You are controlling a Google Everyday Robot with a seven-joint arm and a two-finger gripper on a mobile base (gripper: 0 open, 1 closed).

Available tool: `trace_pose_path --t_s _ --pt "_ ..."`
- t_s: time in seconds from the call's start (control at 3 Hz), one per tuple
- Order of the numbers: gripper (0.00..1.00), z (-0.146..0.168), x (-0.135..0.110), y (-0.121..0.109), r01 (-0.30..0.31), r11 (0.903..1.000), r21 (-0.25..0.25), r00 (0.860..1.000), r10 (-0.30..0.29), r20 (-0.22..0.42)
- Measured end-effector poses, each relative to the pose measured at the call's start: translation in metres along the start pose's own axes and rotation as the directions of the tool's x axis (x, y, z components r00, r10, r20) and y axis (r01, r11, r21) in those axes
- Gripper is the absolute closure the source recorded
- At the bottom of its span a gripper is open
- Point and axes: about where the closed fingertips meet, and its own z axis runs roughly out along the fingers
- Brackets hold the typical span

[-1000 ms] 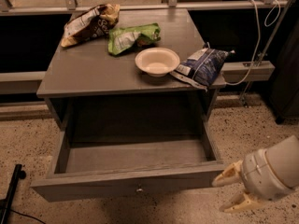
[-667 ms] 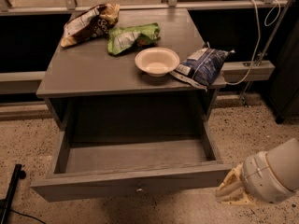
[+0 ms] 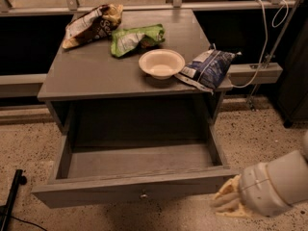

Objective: Close top drawer

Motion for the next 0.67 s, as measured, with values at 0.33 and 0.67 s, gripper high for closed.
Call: trace_pose_path --t_s 0.33,0.67 --pt "1.0 0.054 -0.039 -0.008 0.005 0.9994 0.035 0.997 -0.008 0.075" --pt "1.0 0.093 -0.059 -0.028 0.009 0.9947 0.102 0.996 -0.019 0.093"
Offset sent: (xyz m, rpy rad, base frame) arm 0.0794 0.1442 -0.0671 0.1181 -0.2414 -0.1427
